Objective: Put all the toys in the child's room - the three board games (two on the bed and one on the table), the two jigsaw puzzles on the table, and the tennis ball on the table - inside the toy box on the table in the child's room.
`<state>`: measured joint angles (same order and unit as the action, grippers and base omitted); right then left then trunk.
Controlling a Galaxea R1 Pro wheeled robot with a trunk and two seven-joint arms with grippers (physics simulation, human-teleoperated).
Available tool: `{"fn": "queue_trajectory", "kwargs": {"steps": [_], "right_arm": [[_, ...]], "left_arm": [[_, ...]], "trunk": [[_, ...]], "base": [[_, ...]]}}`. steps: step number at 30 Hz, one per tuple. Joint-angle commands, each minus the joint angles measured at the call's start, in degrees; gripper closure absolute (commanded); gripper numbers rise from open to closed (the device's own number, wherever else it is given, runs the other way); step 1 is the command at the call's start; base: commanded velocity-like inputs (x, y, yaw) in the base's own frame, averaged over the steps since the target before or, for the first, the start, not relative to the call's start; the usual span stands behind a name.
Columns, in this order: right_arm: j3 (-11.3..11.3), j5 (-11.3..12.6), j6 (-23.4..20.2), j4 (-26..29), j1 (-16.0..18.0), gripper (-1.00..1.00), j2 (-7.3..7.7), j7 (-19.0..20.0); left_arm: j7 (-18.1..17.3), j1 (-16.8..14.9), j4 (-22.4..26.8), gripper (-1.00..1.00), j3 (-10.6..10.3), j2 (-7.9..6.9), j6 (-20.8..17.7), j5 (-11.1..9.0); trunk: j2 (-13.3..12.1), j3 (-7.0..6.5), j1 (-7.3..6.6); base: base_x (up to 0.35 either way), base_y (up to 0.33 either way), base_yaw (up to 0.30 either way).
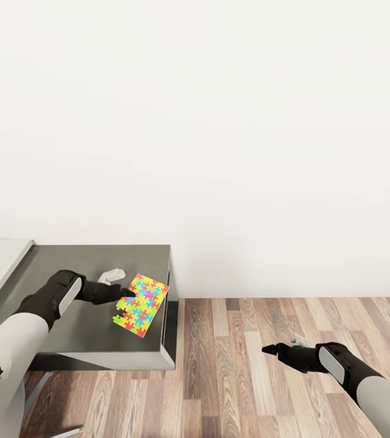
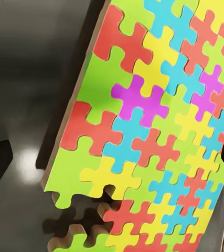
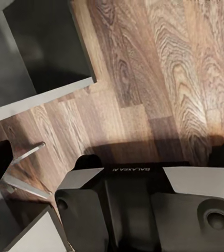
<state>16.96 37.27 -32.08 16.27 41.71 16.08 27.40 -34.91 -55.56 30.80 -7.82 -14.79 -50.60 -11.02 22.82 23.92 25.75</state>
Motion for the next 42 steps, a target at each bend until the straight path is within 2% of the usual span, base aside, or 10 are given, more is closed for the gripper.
{"fn": "queue_trajectory", "kwargs": {"steps": [1,4,7,9,11,17,20,25,35,42], "right_arm": [[0.1,0.4,-0.3,0.3,0.0,-1.0,-0.17,0.6],[-0.2,1.4,-0.3,1.5,0.0,-1.0,-1.06,2.0],[-1.3,3.0,-0.3,3.4,0.0,-1.0,-2.56,2.9],[-2.8,4.3,-0.3,5.0,0.0,-1.0,-3.49,3.3],[-3.9,4.8,-0.1,5.6,0.0,-1.0,-3.8,3.4],[-6.4,5.2,0.4,6.2,0.0,-1.0,-4.09,3.7],[-6.8,5.3,2.0,6.3,0.0,-1.0,-4.17,3.6],[-7.0,5.3,3.7,6.4,0.0,-1.0,-4.17,3.5],[-7.0,5.4,3.9,6.4,0.0,-1.0,-4.21,3.1],[-7.0,5.4,4.0,6.4,0.0,-1.0,-4.2,3.1]], "left_arm": [[0.2,-0.1,0.0,-1.0,-0.4,-0.07,-0.2,-0.6],[0.2,-0.1,-0.1,-1.0,-0.4,-0.07,-0.2,-0.6],[0.2,-0.1,-0.1,-1.0,-0.4,-0.06,-0.1,-0.6],[0.2,-0.1,-0.1,-1.0,-0.4,-0.06,-0.1,-0.6],[0.2,-0.1,-0.1,-1.0,-0.4,-0.06,-0.1,-0.6],[0.1,-0.1,-0.1,-1.0,-0.3,0.0,1.2,-0.6],[0.0,-0.1,0.0,-1.0,-0.2,0.02,1.7,-0.7],[-0.1,-0.1,0.0,-1.0,-0.2,0.03,2.0,-0.8],[-0.4,0.0,0.1,-1.0,-0.3,1.3,2.0,-0.9],[-0.6,-0.1,0.1,-1.0,-0.4,1.5,1.8,-0.9]], "trunk": [[0.1,0.07,0.03],[0.1,0.01,0.03],[0.1,-0.05,0.03],[0.1,-0.09,0.03],[0.1,-0.14,0.03],[0.1,-0.26,0.03],[0.1,-0.32,0.03],[0.1,-0.42,0.03],[0.1,-0.47,0.03],[0.1,-0.48,0.03]], "base": [[0.0,0.0,0.0],[0.0,0.0,0.0],[0.0,0.0,0.0],[0.0,0.0,0.0],[0.0,0.0,0.0],[0.0,0.0,0.0],[0.0,0.0,0.0],[0.0,0.0,0.0],[0.0,0.0,0.0],[0.0,0.0,0.0]]}}
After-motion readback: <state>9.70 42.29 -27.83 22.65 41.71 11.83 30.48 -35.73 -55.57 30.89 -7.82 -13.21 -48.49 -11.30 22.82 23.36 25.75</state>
